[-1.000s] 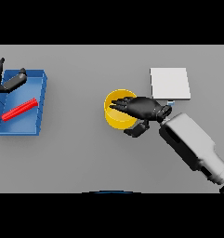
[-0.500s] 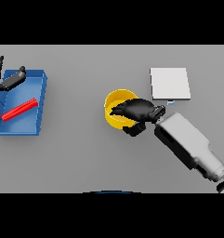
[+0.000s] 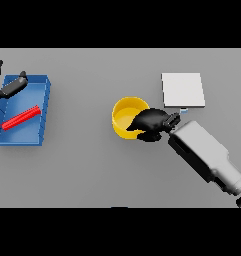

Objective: Pick up the red beaker and tilt it to pour out 1 green nut into yellow bowl. Pick up the yellow bowl and place it on the metallic measuring scale.

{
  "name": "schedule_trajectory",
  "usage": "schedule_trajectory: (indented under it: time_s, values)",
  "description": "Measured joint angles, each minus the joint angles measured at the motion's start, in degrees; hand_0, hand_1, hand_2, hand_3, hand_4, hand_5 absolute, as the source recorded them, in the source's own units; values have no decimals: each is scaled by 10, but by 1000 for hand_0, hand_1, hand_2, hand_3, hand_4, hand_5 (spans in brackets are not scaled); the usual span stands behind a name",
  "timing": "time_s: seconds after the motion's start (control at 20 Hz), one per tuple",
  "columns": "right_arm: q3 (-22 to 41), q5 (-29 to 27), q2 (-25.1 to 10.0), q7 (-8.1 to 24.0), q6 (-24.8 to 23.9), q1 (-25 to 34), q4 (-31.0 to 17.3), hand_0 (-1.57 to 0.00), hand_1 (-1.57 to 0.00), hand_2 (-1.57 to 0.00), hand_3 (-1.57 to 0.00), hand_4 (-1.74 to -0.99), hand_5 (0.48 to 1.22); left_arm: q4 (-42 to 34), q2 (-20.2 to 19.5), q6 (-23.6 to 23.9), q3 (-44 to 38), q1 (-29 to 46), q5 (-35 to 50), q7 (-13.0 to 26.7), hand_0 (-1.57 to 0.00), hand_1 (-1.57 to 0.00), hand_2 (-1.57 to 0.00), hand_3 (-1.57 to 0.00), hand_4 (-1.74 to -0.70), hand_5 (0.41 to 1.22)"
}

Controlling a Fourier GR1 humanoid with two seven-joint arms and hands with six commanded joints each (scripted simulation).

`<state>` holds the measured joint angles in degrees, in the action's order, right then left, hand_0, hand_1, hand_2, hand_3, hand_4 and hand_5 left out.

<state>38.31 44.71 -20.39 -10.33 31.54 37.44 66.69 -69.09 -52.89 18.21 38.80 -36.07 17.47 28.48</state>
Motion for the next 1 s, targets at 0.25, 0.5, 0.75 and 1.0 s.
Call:
schedule_trajectory:
  time_s: [0.25,0.5,0.75,1.0]
  values:
    - [-11,-11,-11,16,11,8,18,-1524,-1521,-1470,-1192,-1726,1210,-11,-5,2,3,5,-1,0,1,1,1,1,-802,724]
    - [-33,-35,-45,31,43,19,79,-1556,-1555,-1519,-1357,-1730,1217,-17,-12,-1,2,6,0,4,1,1,1,1,-797,719]
    - [-68,-61,-68,84,80,33,140,-1566,-1566,-1554,-1262,-1721,1219,-21,-10,0,3,4,1,7,1,1,1,1,-806,723]
    - [-78,-64,-91,88,82,33,165,-1569,-1569,-1565,-1263,-1719,1220,-23,-17,3,2,6,-5,-1,1,1,1,1,-802,730]
